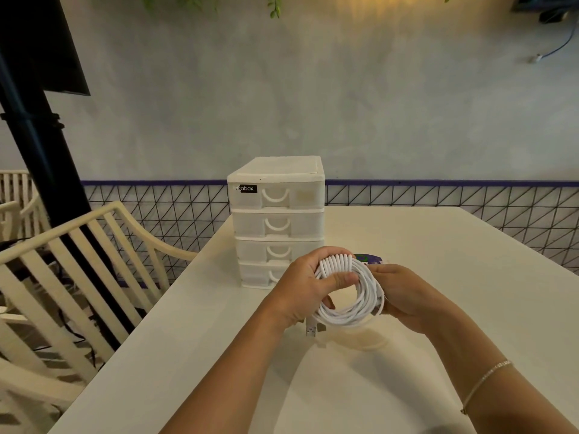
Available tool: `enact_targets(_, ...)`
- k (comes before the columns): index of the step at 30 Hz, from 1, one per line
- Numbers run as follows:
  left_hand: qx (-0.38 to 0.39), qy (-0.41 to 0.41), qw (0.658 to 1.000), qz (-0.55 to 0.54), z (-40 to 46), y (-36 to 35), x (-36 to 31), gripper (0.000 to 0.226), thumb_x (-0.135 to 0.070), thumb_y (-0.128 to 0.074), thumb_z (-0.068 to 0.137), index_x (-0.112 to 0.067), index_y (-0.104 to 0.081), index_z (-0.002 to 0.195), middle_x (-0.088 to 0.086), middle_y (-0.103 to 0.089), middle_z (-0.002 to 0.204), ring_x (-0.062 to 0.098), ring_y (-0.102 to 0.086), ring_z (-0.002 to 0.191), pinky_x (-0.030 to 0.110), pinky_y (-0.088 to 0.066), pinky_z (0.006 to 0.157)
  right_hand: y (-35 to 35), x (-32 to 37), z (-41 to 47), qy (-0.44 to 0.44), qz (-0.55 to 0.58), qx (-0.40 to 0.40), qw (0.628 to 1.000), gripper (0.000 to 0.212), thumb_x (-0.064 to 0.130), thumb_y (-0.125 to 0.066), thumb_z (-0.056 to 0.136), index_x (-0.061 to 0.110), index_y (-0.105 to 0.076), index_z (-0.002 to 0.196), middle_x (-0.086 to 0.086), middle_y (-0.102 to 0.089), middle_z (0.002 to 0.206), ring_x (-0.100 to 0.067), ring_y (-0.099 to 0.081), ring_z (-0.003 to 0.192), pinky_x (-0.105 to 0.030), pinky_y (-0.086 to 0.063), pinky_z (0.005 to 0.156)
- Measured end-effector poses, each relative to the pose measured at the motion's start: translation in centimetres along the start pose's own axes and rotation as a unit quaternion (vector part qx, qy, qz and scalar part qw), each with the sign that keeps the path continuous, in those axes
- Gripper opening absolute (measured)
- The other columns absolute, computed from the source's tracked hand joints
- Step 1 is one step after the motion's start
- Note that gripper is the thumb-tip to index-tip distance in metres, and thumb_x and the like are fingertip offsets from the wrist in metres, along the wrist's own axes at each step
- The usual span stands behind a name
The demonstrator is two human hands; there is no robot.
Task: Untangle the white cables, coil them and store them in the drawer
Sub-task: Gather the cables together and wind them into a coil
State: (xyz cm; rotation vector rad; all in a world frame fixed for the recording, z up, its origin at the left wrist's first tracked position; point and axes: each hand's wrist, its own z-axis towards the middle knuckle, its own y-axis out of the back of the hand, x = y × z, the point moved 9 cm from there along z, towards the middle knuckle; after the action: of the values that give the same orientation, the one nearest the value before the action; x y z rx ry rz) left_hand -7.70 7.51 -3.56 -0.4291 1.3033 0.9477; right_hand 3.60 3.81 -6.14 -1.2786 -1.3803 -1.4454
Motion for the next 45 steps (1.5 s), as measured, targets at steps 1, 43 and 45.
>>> enact_targets(1, -0.008, -0.001, 1.000, -0.003, 0.0, 0.2, 0.0, 0.022, -0.023, -0.070, 0.081, -0.035, -0.061, 0.098, 0.000, -0.060, 0.084, 0.015, -0.054, 0.057, 0.025, -0.051, 0.051, -0.2, -0.2, 0.0, -0.002, -0.003, 0.017, 1.000, 0.032, 0.005, -0.046, 0.095, 0.017, -0.074, 0.085, 0.000, -0.063, 0.065, -0.017, -0.047, 0.065, -0.029, -0.041, 0.063)
enact_targets(43, -0.089, 0.011, 0.984, 0.154, 0.4, 1.7, 1.0, 0.034, -0.039, -0.061, 0.087, -0.037, -0.053, 0.121, -0.006, -0.059, 0.094, 0.010, -0.055, 0.076, 0.013, -0.046, 0.064, -1.3, 0.4, -0.6, -0.069, -0.033, -0.086, 0.993, 0.013, 0.012, -0.058, 0.084, 0.012, -0.061, 0.071, -0.001, -0.047, 0.066, -0.014, -0.036, 0.059, -0.023, -0.028, 0.050)
enact_targets(45, -0.060, 0.029, 0.983, 0.169, 0.4, 1.7, 1.7, 0.032, -0.039, -0.060, 0.088, -0.039, -0.053, 0.119, -0.002, -0.059, 0.092, 0.011, -0.054, 0.069, 0.021, -0.047, 0.064, -0.1, 0.3, -0.3, -0.074, 0.042, -0.107, 0.991, 0.015, 0.011, -0.057, 0.082, 0.011, -0.054, 0.067, -0.002, -0.041, 0.066, -0.014, -0.033, 0.056, -0.023, -0.026, 0.046)
